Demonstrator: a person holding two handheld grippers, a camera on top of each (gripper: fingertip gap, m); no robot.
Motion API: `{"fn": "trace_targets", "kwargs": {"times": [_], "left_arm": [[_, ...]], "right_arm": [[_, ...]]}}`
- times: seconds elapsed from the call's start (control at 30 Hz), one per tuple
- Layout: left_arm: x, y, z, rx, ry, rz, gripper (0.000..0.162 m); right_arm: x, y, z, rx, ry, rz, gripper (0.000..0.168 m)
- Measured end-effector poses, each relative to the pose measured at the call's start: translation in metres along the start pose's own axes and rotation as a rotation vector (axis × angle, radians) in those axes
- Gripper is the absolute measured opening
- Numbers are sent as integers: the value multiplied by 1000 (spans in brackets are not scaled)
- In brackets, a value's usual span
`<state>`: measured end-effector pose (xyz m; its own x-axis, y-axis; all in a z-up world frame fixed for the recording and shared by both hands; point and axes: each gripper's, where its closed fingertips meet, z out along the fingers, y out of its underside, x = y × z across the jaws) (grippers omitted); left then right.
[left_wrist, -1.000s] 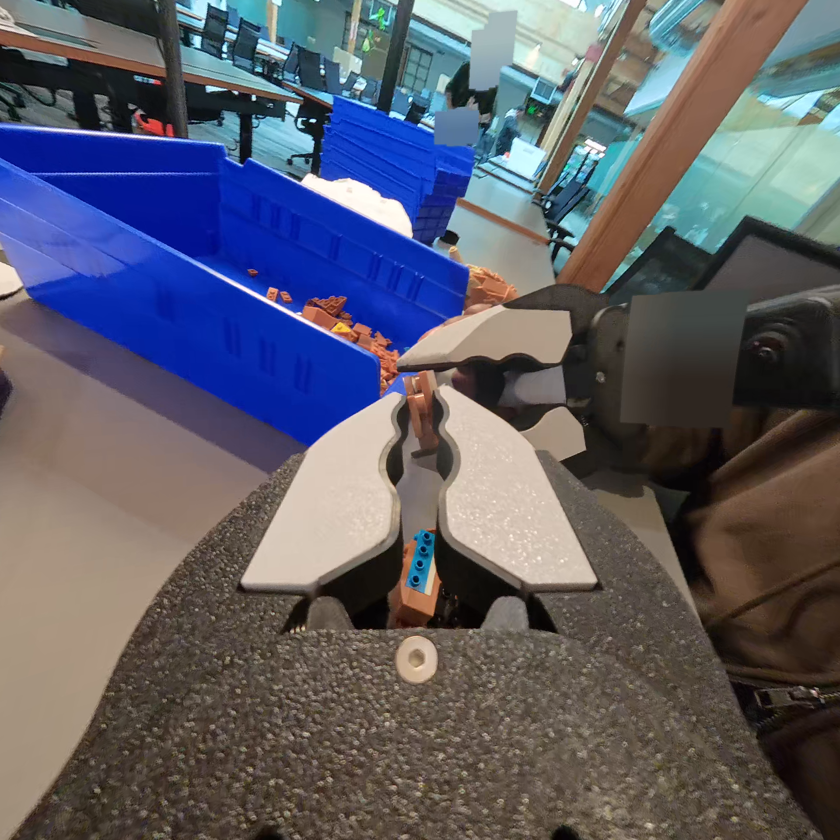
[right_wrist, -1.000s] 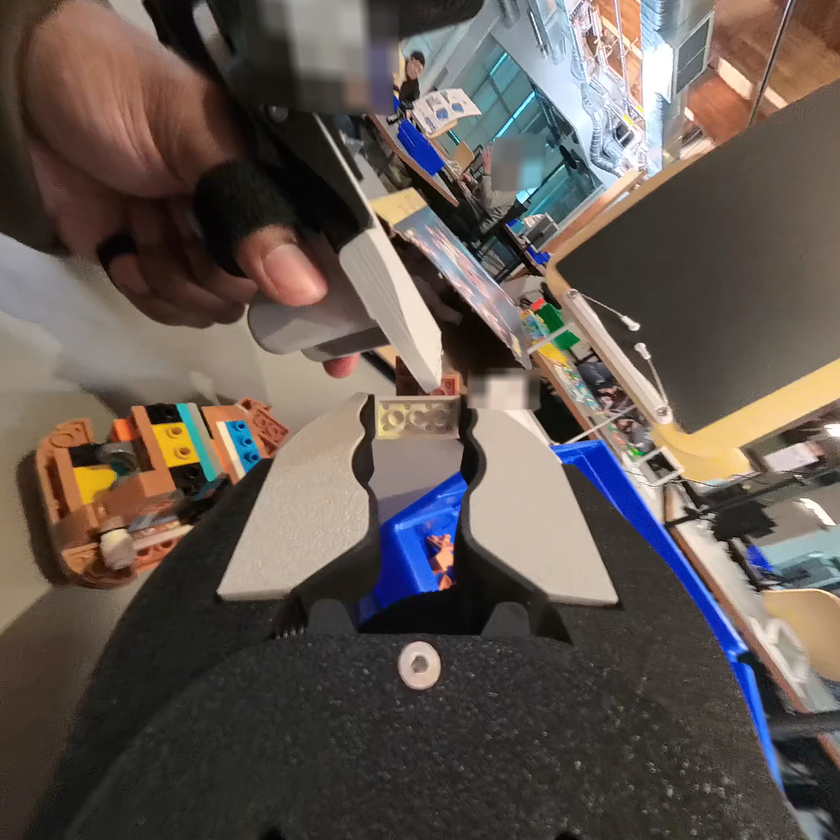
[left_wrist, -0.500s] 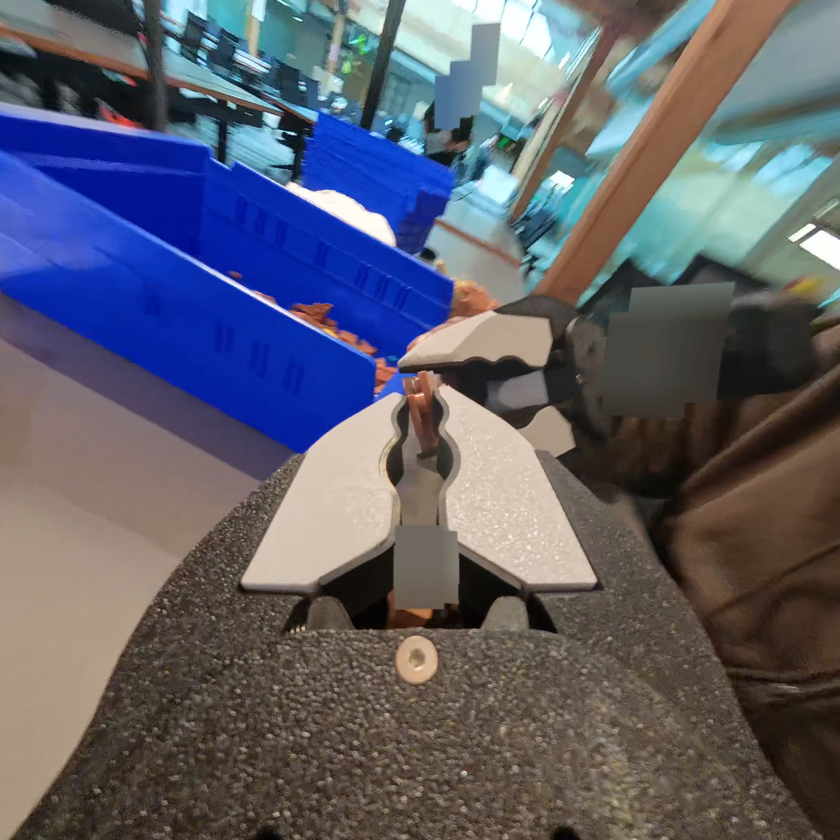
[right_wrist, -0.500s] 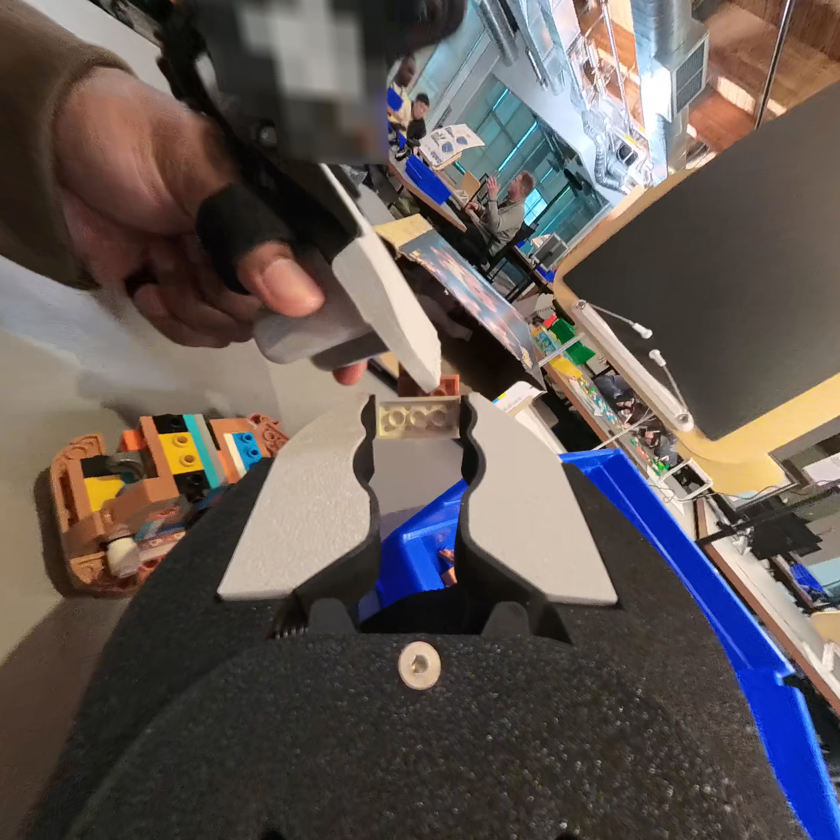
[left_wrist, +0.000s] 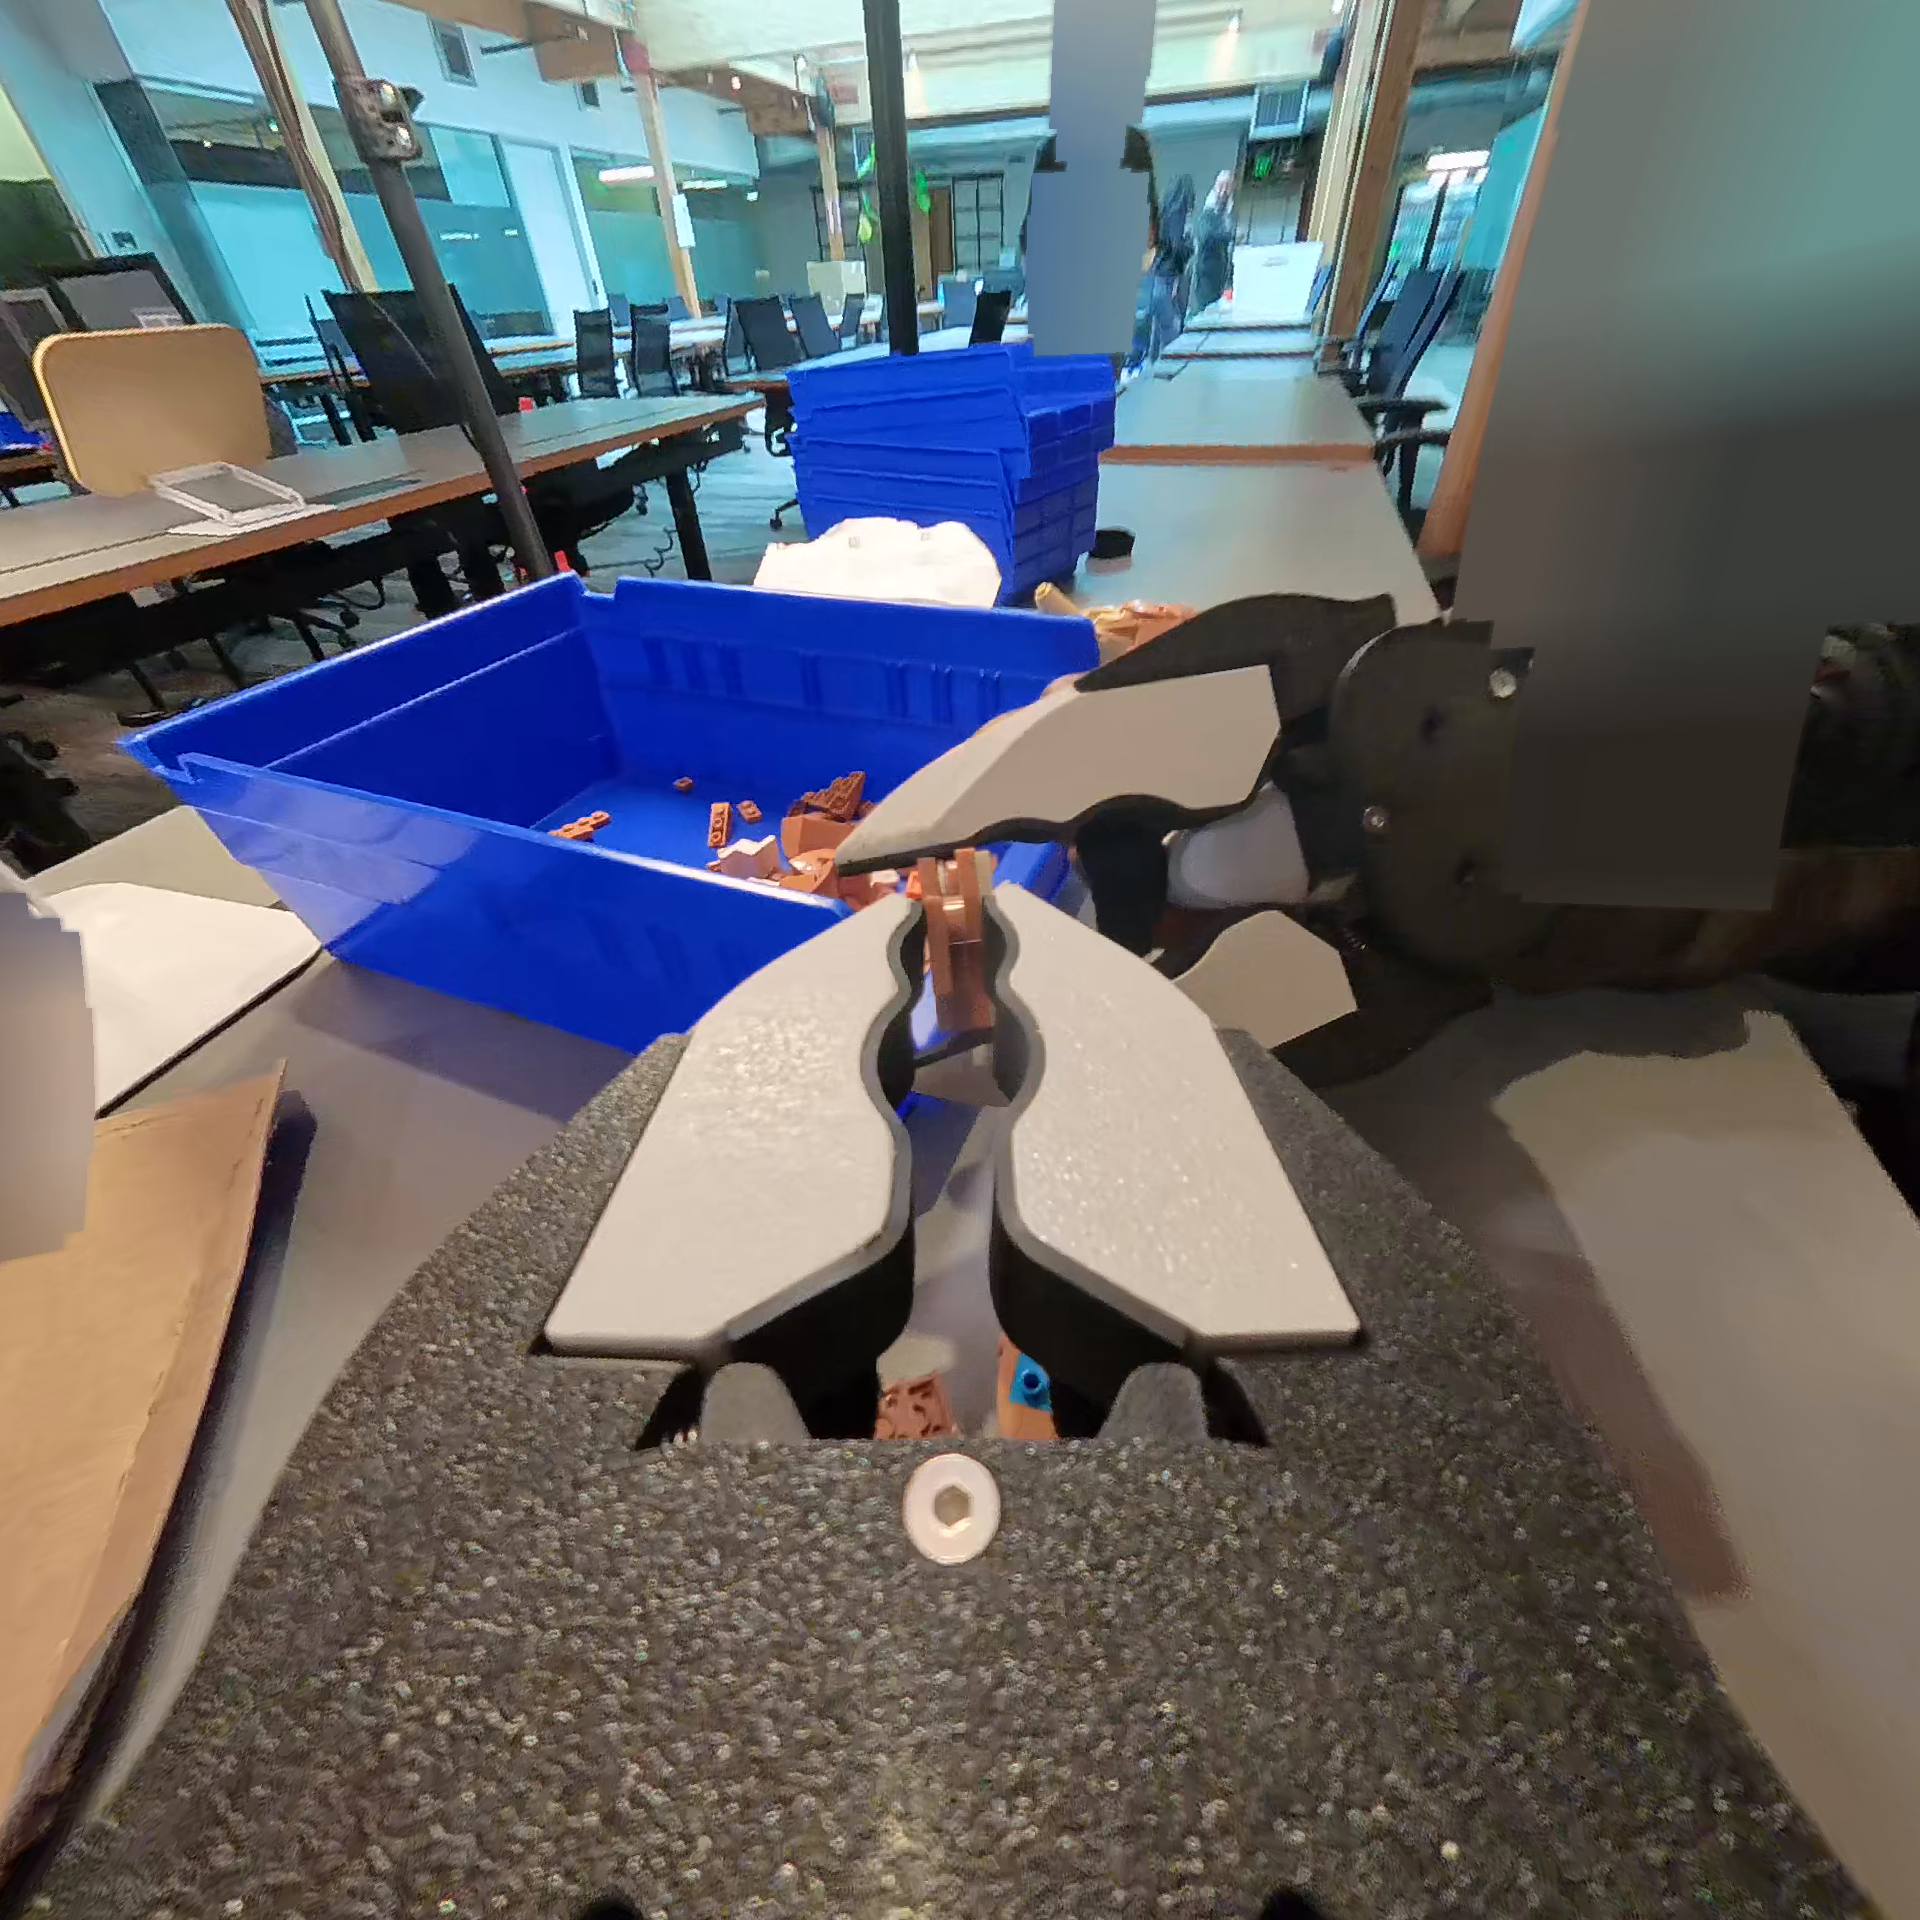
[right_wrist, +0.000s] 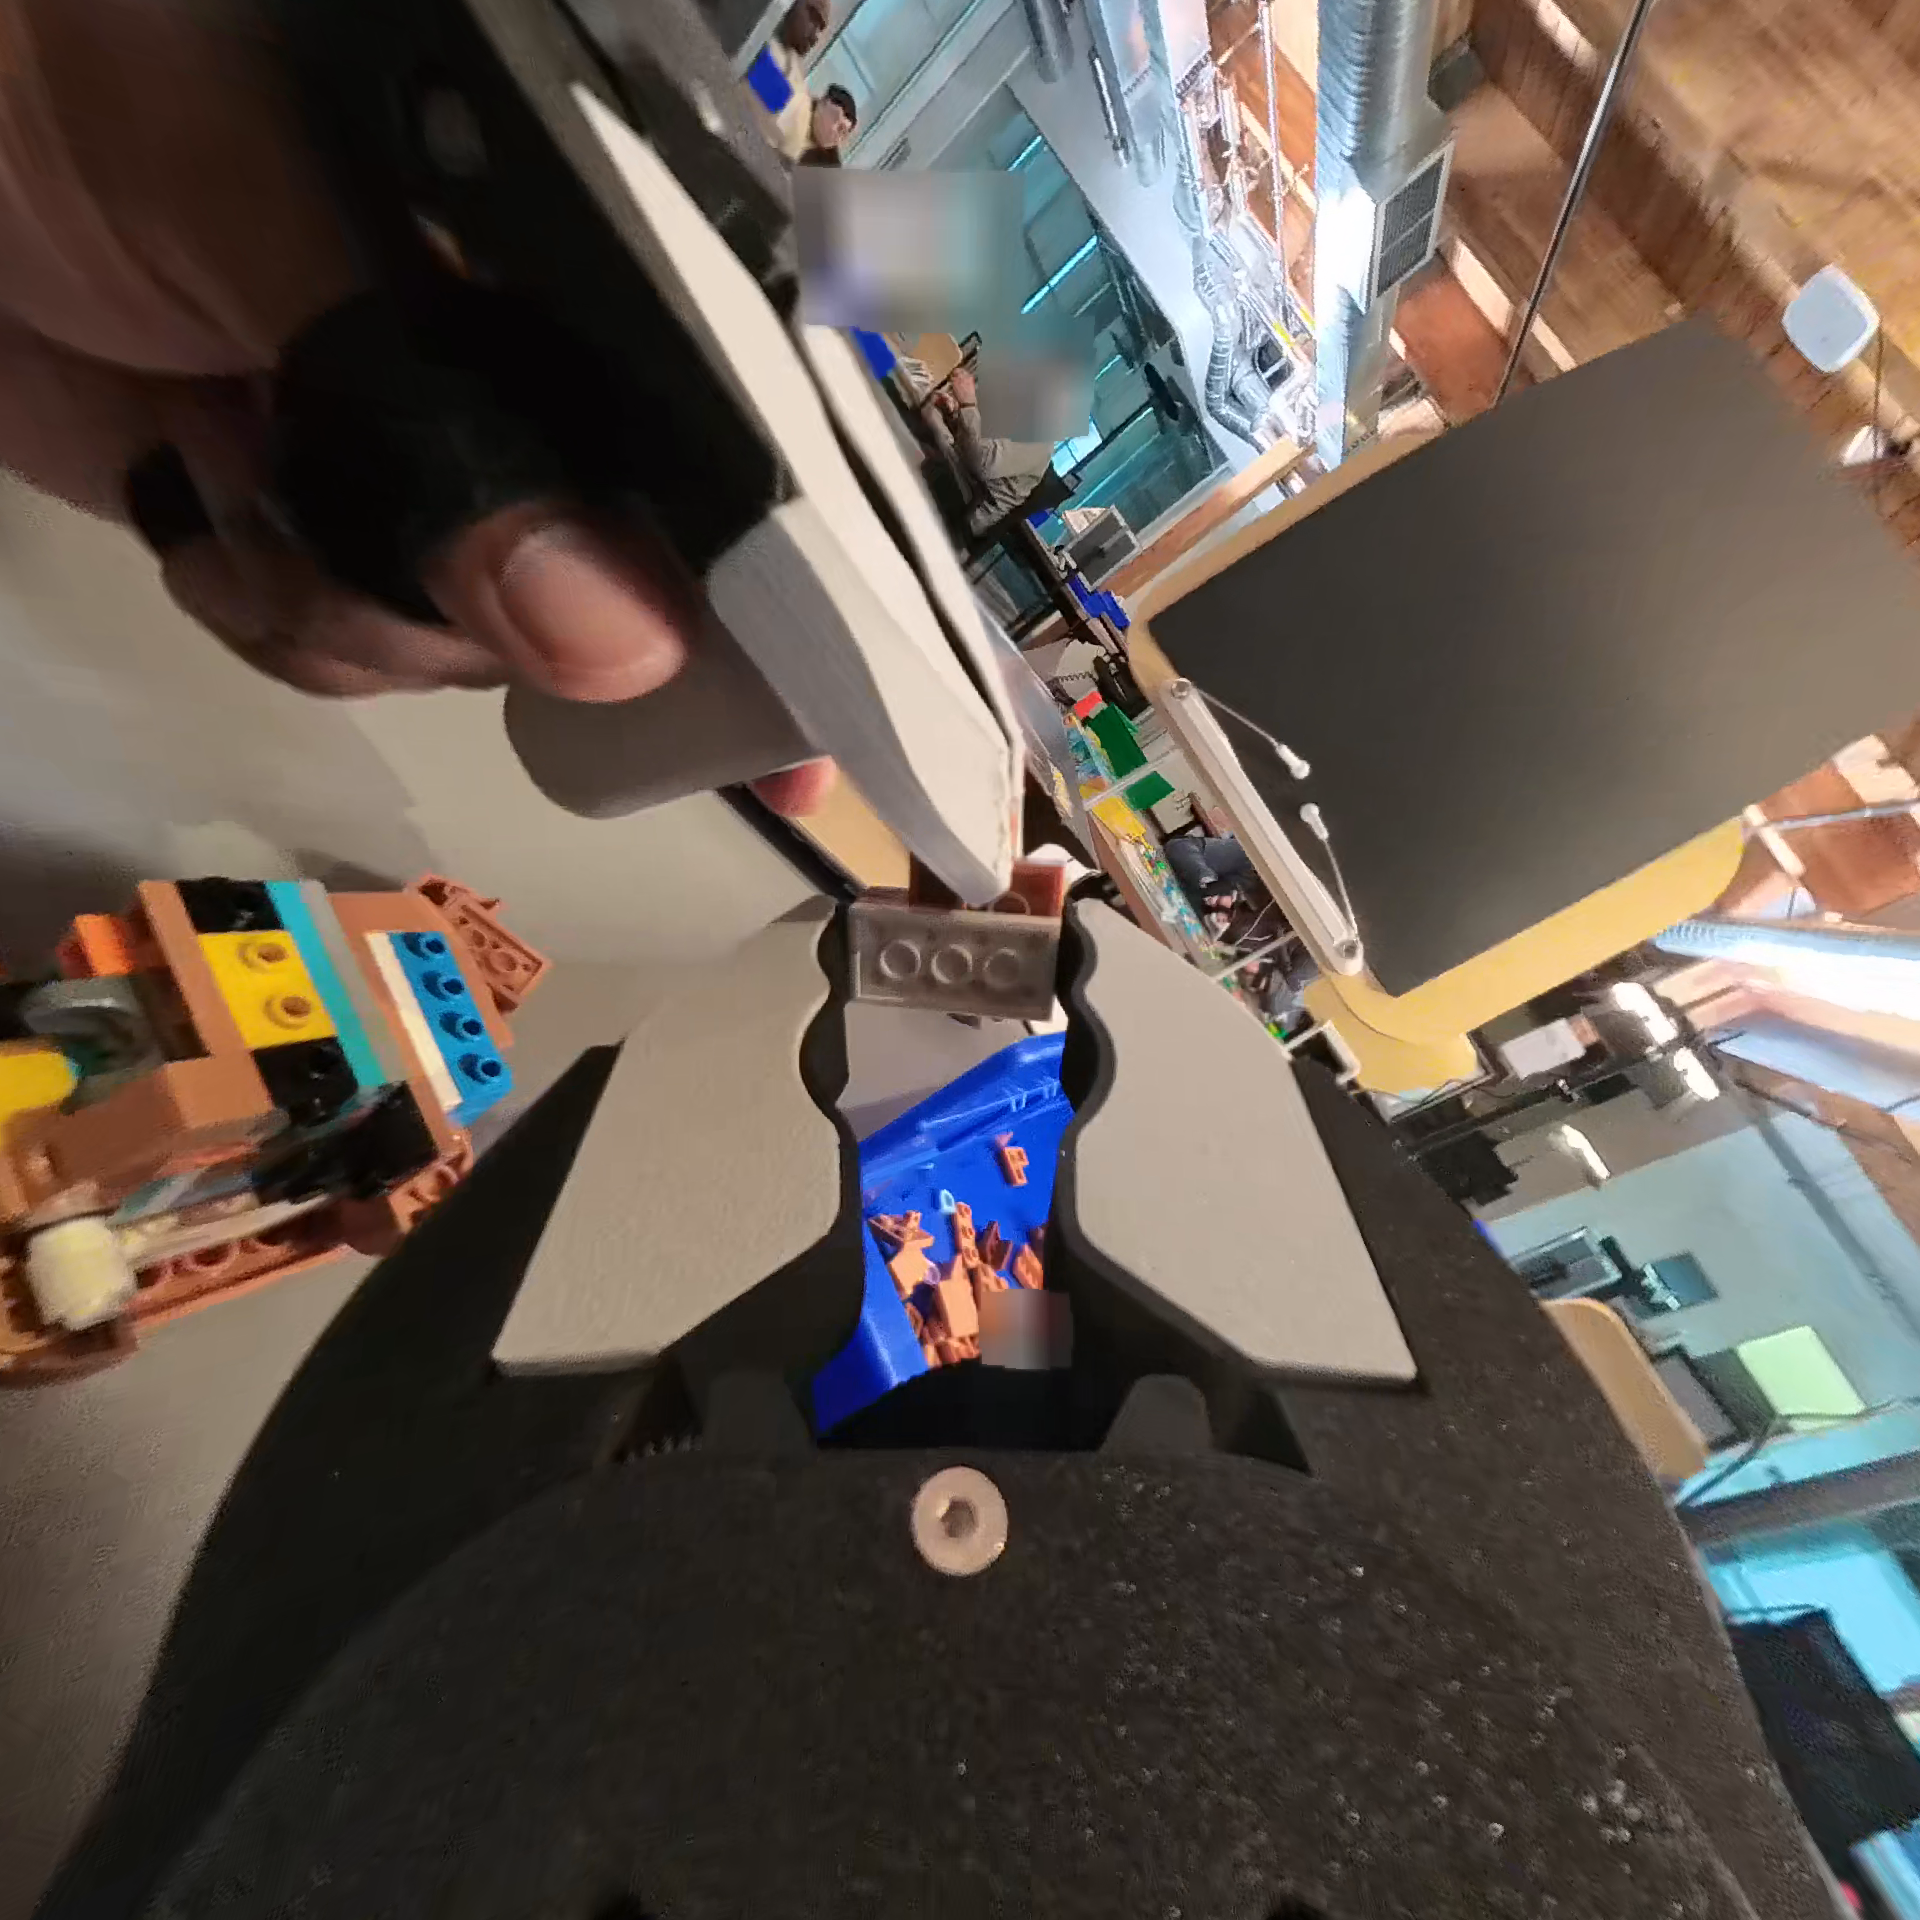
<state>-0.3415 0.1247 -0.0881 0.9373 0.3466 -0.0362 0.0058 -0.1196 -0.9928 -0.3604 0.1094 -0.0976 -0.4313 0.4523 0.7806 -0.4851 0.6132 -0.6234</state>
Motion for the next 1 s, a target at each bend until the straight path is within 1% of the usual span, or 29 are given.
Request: {"fn": "trace_targets", "kwargs": {"times": [0.07, 0.1, 0.13, 0.2, 0.3, 0.33, 0.37, 0.43, 0.5, 0.57, 0.67, 0.77, 0.83, 0.9, 1.0], "left_arm": [[-3, -3, 0, 29, -1, -66, 11], [-6, -2, 0, 31, -6, -102, 16], [-7, 0, 1, 26, 3, -136, 21], [-5, 3, 2, 22, 49, -203, 23], [2, 4, 6, 33, 88, -241, 21], [3, 4, 6, 33, 84, -223, 15], [3, 5, 6, 29, 72, -192, 13], [-2, 7, 5, -7, 18, -117, 13], [-11, 6, 0, -42, -56, -24, 13], [-21, 6, -7, -96, -142, 108, 14], [-26, 14, -12, -213, -188, 302, 13], [-18, 20, -11, -288, -171, 468, 13], [-16, 26, -11, -337, -170, 578, 13], [-14, 31, -12, -380, -160, 657, 13], [-11, 35, -14, -401, -132, 721, 13]], "right_arm": [[8, 2, -1, -5, 33, 45, 37], [13, 2, -2, -5, 52, 57, 37], [16, 3, -2, -2, 68, 70, 37], [19, 2, -3, 9, 77, 95, 37], [11, -4, -2, 30, 55, 102, 37], [8, -5, -2, 31, 48, 102, 37], [6, -4, -1, 29, 39, 100, 39], [-1, -4, 1, 41, -27, 114, 51], [-4, -7, -1, 75, -79, 133, 55], [0, -12, -4, 122, -95, 121, 55], [6, -15, -8, 148, -54, 24, 50], [2, -12, -8, 120, -30, -140, 45], [-5, -9, -7, 107, -48, -217, 42], [-13, -8, -7, 98, -84, -237, 38], [-20, -7, -8, 100, -134, -221, 35]]}}
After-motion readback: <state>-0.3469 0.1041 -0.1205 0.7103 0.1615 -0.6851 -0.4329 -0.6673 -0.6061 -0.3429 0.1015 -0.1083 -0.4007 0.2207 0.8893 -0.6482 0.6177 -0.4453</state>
